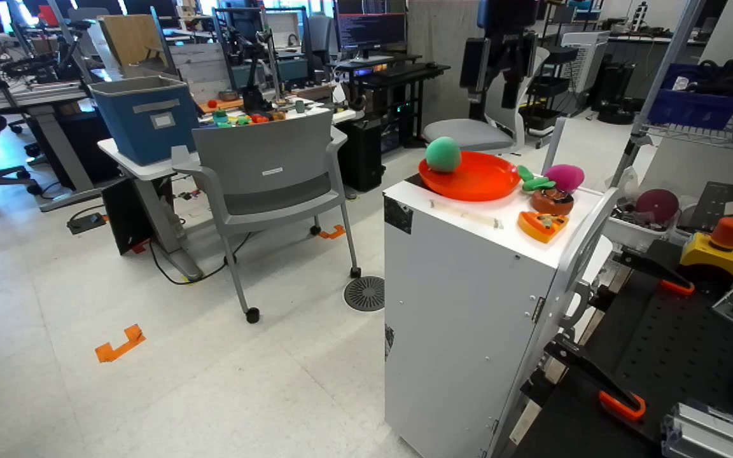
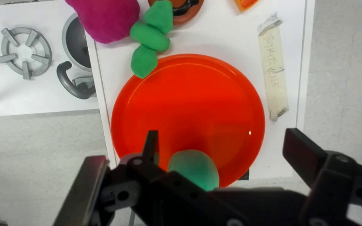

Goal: Put the green object on the orange plate

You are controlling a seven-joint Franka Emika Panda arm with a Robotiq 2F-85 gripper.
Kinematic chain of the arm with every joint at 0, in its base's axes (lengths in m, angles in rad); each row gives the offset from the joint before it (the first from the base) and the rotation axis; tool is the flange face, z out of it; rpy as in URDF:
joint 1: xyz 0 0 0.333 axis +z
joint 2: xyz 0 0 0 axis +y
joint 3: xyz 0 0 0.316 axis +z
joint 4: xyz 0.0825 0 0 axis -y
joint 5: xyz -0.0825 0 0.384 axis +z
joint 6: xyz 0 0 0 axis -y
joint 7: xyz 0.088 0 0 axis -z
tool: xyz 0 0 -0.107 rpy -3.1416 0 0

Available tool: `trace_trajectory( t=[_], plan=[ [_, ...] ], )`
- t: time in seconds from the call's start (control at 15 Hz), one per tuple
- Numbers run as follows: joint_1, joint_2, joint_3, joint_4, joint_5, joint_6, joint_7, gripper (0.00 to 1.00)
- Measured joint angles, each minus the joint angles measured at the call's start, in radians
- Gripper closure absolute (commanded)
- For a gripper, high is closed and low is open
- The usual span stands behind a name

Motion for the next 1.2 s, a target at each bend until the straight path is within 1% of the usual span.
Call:
trace_trajectory(
  t=[0.67, 0.87, 1.2],
  plan=[
    [0.003, -0.007, 0.000, -0.008, 0.000, 0.000, 0.000, 0.00],
    [0.011, -0.025, 0.001, -0.043, -0.001, 0.001, 0.014, 0.00],
    [0.037, -0.070, 0.002, -0.135, -0.002, 0.042, 0.075, 0.00]
  ],
)
